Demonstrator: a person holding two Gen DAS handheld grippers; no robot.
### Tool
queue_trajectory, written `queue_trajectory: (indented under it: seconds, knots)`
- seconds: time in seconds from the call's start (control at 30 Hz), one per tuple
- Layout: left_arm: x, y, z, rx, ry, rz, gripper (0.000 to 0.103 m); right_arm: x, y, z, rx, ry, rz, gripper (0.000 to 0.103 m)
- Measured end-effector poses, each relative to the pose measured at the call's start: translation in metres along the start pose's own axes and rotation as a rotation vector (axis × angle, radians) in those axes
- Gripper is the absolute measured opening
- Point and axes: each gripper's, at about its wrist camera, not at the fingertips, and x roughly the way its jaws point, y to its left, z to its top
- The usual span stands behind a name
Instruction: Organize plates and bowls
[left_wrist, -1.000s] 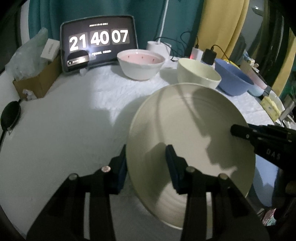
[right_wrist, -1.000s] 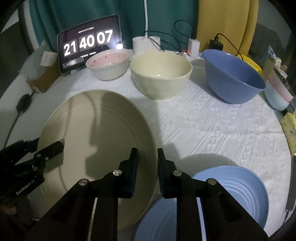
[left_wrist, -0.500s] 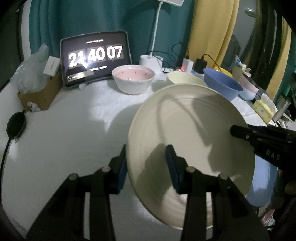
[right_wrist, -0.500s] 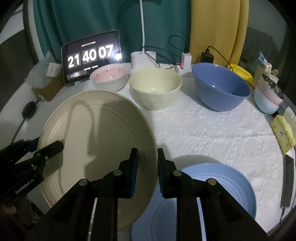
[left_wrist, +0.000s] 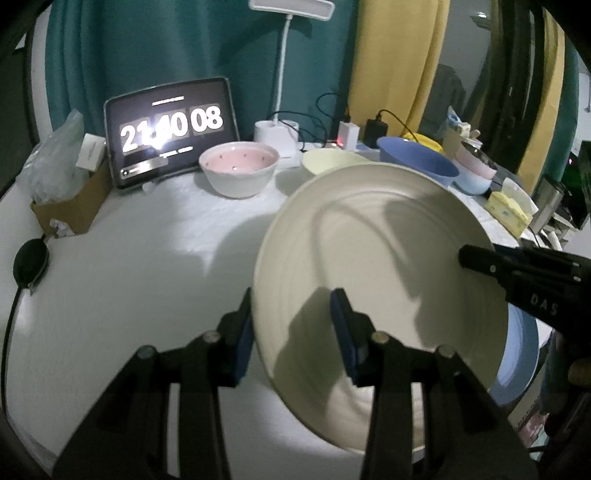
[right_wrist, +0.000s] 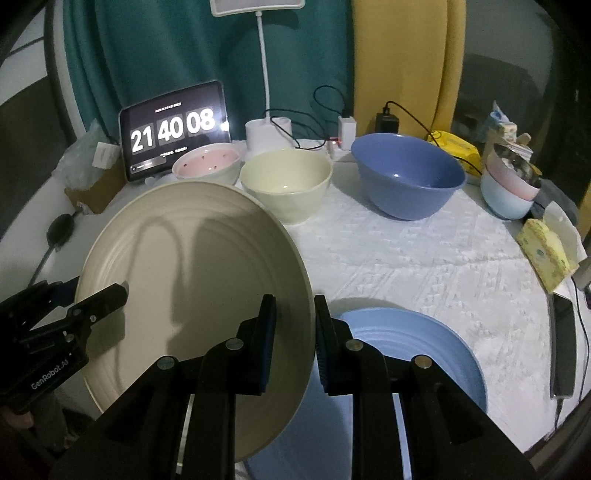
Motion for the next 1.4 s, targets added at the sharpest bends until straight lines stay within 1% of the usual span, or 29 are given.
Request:
queue_trajectory:
  seconds: [0.5,1.0,1.4]
  knots:
    - [-0.001,-0.041,-0.002,0.076,0.014,-0.027,0.041,-0.019,-0.036,-0.019,0.066,-0.022,-0.021,0.022]
    - [0.009,-0.09,-0.009,0.156,0.056,-0.054,0.041,-0.029,-0.083,-0.044,0.144,-0.025,-0.047,0.022]
    - [0.024,-0.118,-0.017,0.193,0.099,-0.074,0.041,-0.03,-0.111,-0.062,0.184,-0.01,-0.064,0.022]
